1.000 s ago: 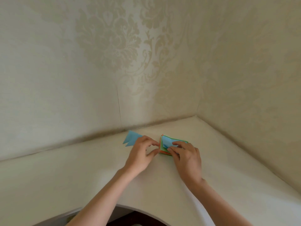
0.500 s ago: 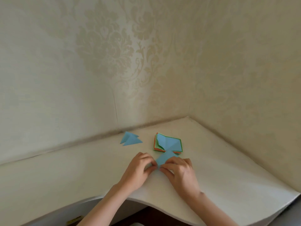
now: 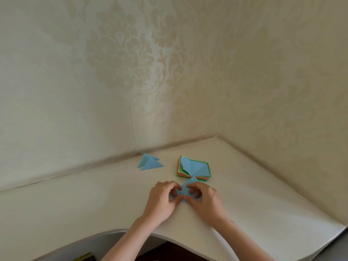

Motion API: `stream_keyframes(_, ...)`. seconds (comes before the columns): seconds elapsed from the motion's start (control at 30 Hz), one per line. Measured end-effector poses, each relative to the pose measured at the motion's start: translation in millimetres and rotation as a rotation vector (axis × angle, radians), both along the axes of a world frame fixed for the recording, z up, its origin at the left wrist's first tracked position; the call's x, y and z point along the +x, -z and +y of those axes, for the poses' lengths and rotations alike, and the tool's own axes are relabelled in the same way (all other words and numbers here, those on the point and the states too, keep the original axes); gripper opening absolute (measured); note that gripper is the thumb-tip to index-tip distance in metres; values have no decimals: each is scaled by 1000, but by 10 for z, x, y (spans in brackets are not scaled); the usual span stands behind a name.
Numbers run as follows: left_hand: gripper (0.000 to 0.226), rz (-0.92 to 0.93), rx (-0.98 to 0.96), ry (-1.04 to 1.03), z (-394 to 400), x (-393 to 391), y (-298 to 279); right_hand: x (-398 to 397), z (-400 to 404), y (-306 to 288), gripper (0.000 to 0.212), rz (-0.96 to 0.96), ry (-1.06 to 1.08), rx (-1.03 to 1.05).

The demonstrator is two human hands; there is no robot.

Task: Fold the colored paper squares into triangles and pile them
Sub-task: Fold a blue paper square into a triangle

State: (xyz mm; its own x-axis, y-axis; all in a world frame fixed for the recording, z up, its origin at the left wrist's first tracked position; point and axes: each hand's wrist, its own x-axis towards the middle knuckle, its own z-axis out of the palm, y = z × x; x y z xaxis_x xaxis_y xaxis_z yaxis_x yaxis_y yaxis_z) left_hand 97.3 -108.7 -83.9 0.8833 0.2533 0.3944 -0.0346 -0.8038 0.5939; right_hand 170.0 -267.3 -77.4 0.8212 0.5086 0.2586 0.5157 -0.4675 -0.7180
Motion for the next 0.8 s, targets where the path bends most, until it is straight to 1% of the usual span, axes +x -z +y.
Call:
stream_keyframes(0.1, 16, 53, -42, -23, -9, 33, -15, 9, 11, 13, 36, 30, 28, 21)
stream_keyframes(0.23, 18, 148, -169, 8, 35, 38, -70, 28, 27, 42, 35, 28, 26, 0)
stream_keyframes(0.33, 23, 151, -203, 33, 83, 13, -80, 41, -3, 28, 31, 50, 4, -16)
stream_keyframes(0.5, 30, 137, -189, 118, 158, -51, -77, 66, -63, -10, 10, 36, -36, -94)
stream_keyframes(0.6, 33, 162, -171, 193, 202, -108, -114, 48, -16, -11, 12, 11, -15, -159)
stream_keyframes(0.67, 40, 178, -167, 226, 221, -149, -132, 14, 11, -14, 12, -11, -17, -208)
stream_keyframes(0.73, 44, 170, -146, 236, 217, -174, -135, -8, 8, -36, 6, -2, -32, -208)
stream_keyframes(0.8, 40, 128, -92, 233, 200, -171, -120, -3, -21, -61, 9, 24, -62, -191)
